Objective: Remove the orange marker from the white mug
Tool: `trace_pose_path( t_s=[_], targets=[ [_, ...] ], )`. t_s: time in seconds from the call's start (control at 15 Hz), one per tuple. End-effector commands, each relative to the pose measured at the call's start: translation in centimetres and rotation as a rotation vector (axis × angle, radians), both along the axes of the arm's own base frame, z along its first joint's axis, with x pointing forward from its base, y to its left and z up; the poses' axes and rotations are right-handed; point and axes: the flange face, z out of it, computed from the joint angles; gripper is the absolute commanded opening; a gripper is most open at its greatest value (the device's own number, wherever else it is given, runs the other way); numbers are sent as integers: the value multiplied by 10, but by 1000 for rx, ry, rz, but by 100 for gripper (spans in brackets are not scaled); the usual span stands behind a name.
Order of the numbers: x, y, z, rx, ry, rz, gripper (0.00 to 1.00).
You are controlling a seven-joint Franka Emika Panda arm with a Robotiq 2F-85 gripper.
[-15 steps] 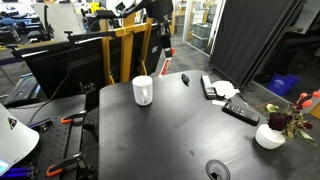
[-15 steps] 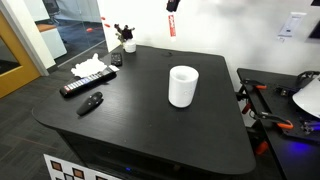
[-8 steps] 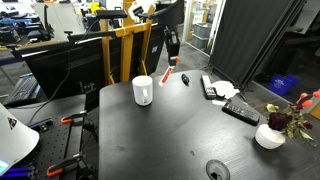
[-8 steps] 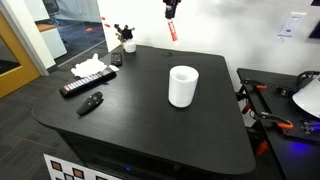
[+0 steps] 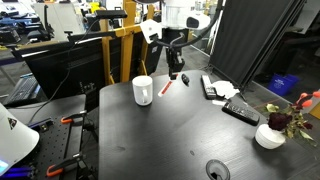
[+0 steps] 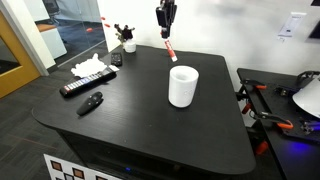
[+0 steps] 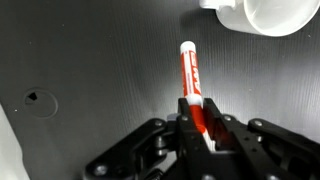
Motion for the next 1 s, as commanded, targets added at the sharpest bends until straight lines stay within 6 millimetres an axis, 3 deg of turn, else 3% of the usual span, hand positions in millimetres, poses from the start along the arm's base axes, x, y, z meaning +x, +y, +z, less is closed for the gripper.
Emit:
trace_pose_path(
  t_s=[0.0, 0.6, 0.93],
  targets=[
    [21, 8, -17, 14, 11, 52, 5],
    [61, 36, -60, -19, 49, 115, 5],
    [75, 34, -83, -28, 70, 106, 5]
  ],
)
